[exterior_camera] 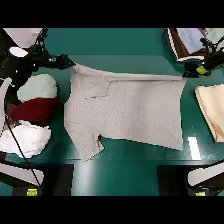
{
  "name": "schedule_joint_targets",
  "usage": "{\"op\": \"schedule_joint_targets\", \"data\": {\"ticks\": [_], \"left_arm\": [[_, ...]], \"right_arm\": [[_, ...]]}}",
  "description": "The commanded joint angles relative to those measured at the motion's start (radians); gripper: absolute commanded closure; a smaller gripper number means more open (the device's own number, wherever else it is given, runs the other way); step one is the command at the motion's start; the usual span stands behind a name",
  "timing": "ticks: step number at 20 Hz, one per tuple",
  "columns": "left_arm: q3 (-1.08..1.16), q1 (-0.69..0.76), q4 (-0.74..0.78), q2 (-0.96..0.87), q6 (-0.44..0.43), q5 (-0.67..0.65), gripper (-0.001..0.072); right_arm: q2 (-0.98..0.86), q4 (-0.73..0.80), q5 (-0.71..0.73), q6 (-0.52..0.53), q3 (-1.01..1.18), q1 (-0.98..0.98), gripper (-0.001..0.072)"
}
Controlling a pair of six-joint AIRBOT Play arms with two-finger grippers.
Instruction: Fold the shirts.
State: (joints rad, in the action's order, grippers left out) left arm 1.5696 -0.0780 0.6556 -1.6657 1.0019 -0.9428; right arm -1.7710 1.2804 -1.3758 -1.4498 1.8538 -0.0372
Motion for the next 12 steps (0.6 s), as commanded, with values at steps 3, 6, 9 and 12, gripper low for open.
{"op": "schedule_joint_targets", "data": {"ticks": [3, 6, 9, 12], "left_arm": [[0.075, -0.001, 0.238, -0.021, -0.027, -0.191, 0.0687], [0.019, -0.001, 0.354, -0.021, 0.037, -0.291, 0.0687], [-0.057, -0.001, 0.369, -0.021, 0.037, -0.299, 0.0687], [-0.095, -0.001, 0.407, -0.021, 0.039, -0.313, 0.0687]], "right_arm": [[-0.026, 0.006, -0.099, 0.0, 0.04, 0.03, 0.0701], [-0.026, 0.066, -0.132, -0.012, 0.04, 0.079, 0.0701], [-0.016, 0.13, -0.18, -0.031, 0.004, 0.12, 0.0701], [0.047, 0.132, -0.14, -0.051, -0.161, 0.128, 0.0701]]}}
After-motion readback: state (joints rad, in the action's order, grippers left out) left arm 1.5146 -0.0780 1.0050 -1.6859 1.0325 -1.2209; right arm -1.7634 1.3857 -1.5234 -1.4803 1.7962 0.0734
